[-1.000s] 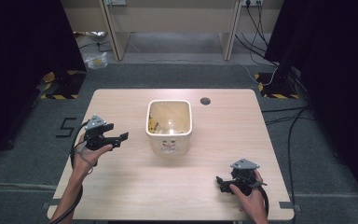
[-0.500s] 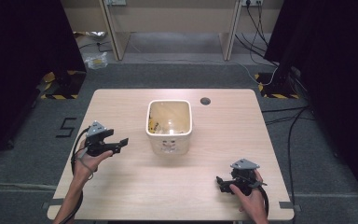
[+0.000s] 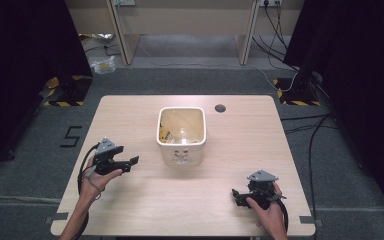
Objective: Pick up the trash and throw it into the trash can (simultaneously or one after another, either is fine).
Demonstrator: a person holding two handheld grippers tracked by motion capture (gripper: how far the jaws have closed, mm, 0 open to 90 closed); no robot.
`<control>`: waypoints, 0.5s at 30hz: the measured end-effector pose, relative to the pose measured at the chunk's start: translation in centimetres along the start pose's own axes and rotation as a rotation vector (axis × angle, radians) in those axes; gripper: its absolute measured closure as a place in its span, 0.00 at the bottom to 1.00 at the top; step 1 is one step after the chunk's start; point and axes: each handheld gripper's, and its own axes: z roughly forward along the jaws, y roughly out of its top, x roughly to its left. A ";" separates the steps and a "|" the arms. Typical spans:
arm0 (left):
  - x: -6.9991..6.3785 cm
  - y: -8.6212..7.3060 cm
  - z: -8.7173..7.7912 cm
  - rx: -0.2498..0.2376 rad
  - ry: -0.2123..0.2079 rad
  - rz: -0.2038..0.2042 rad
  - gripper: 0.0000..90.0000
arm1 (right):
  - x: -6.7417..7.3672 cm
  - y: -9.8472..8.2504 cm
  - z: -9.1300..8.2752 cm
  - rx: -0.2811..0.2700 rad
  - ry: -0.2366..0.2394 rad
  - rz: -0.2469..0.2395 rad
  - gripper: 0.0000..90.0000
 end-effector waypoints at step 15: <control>-0.6 -1.9 0.6 0.043 -0.024 0.001 0.23 | 0.0 0.0 0.0 0.001 0.000 0.001 0.01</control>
